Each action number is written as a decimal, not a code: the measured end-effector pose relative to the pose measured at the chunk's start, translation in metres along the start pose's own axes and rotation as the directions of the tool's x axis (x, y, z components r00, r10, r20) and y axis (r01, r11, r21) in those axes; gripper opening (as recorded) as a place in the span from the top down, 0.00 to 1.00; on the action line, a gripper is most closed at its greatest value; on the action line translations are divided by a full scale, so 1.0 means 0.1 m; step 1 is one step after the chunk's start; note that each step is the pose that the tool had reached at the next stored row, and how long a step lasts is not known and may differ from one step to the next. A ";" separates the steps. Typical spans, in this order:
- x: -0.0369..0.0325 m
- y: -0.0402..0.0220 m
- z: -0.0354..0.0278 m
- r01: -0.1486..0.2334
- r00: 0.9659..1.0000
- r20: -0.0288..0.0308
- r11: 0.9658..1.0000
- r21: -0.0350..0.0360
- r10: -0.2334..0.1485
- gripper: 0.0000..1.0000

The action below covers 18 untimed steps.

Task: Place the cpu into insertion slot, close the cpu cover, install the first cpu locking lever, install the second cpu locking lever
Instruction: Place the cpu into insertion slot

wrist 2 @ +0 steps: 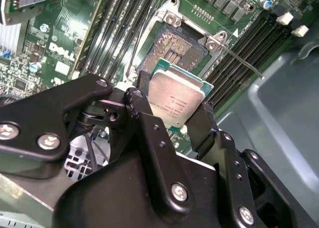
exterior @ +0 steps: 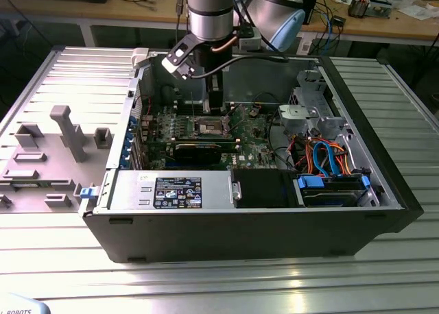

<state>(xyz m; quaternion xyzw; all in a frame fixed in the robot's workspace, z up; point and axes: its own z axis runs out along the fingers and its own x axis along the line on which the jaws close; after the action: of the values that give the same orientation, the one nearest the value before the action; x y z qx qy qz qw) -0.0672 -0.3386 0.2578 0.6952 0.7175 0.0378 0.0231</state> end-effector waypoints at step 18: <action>0.026 -0.033 0.231 -0.026 1.000 0.002 1.000 0.001 0.026 0.45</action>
<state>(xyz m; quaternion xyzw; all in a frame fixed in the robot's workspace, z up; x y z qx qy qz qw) -0.0686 -0.3356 0.2345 0.7045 0.7083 0.0368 0.0230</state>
